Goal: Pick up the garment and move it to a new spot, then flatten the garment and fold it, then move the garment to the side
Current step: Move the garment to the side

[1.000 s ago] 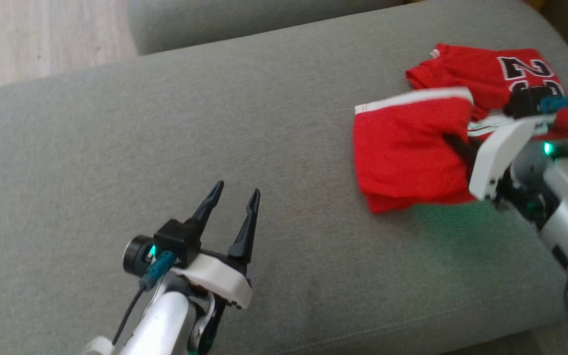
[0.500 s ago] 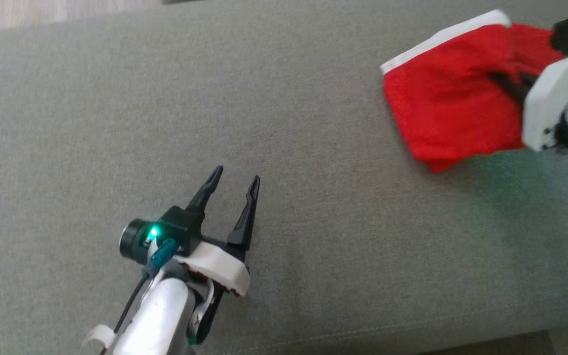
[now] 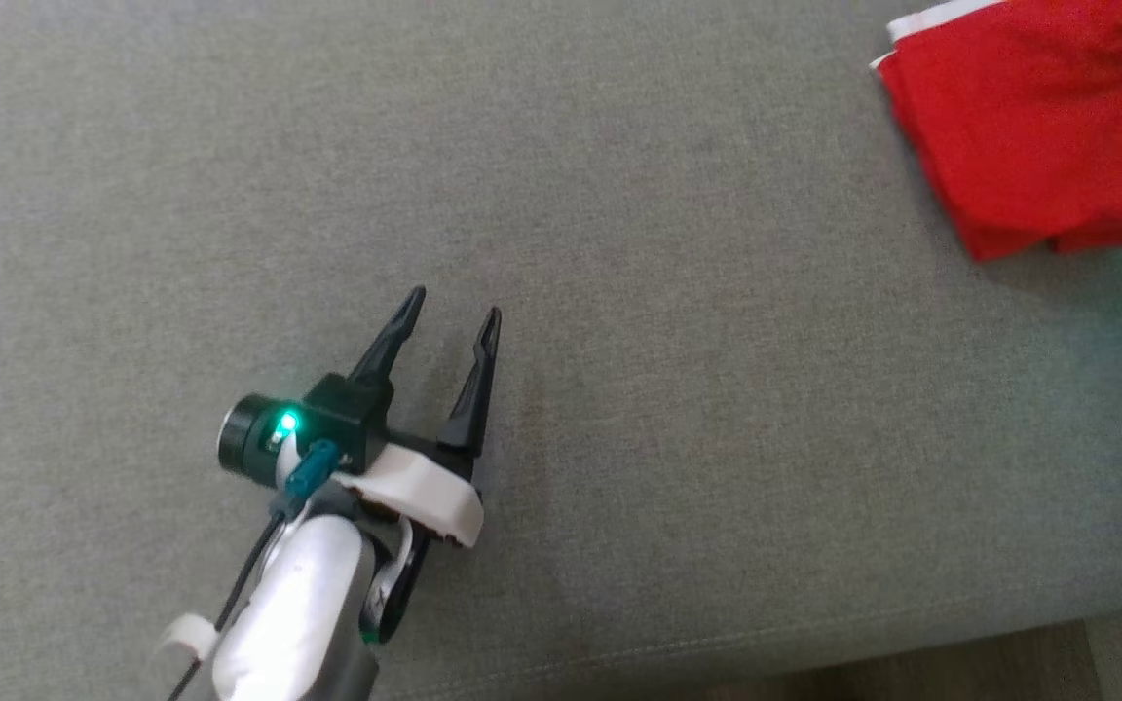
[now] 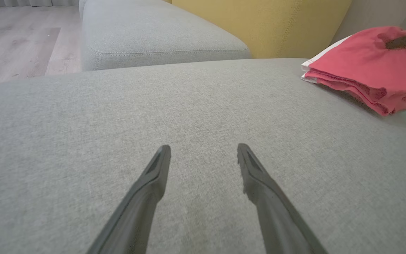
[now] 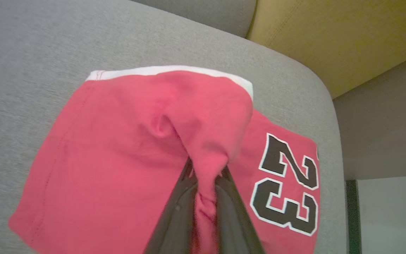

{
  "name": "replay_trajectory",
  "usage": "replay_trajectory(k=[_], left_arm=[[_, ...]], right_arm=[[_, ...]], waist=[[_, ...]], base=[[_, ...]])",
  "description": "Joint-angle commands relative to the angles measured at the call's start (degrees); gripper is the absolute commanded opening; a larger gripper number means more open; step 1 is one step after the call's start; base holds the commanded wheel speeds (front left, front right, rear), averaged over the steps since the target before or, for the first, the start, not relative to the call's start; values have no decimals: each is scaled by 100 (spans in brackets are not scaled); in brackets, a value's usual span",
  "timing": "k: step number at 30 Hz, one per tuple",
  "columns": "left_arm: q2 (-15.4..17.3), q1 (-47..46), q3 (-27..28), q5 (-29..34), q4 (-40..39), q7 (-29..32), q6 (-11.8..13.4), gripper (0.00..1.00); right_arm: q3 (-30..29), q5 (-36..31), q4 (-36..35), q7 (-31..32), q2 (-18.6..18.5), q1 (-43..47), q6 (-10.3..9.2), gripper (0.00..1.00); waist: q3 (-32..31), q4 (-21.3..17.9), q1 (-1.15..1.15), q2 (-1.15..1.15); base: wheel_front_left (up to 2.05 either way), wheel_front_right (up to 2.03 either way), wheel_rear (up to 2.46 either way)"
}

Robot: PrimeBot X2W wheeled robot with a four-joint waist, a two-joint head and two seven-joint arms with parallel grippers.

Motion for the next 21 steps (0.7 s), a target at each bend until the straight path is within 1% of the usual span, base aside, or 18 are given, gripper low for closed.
replay_trajectory(k=[1,7,9,10,12,13,14,18,21], left_arm=[[40,-185,177,51,-183,-44,-3,100],[31,-289,145,60,-175,-44,-7,100],[29,-316,143,51,-174,-44,-8,100],[28,-329,146,45,-177,-44,-6,100],[26,-346,155,37,-188,-44,-6,100],[25,-350,160,34,-193,-44,-7,100],[25,-353,166,32,-192,-44,-8,100],[22,-305,196,-6,-168,-44,0,100],[20,-219,238,-49,-170,-44,-1,100]], right_arm=[[-5,-69,26,-27,-208,-69,41,0],[92,-645,498,8,-187,-280,41,0],[105,-836,689,-4,-143,-322,41,32],[109,-911,783,-5,-112,-330,41,35],[114,-1065,985,-125,-60,-390,41,46],[115,-1149,1098,-208,-23,-426,41,90],[117,-1245,1214,-279,26,-456,41,100],[89,-1403,1539,-679,312,-480,41,100],[82,-1466,1634,-997,493,-444,41,100]], waist=[[68,-39,-1,0],[215,-27,-1,0],[243,-5,-1,0],[251,6,-1,0],[269,28,-1,0],[271,37,-1,0],[266,45,-1,0],[113,54,-1,0],[-108,39,-1,0]], base=[[0,0,0],[0,0,0],[0,0,0],[0,0,0],[0,0,0],[0,0,0],[0,0,0],[0,0,0],[0,0,0]])
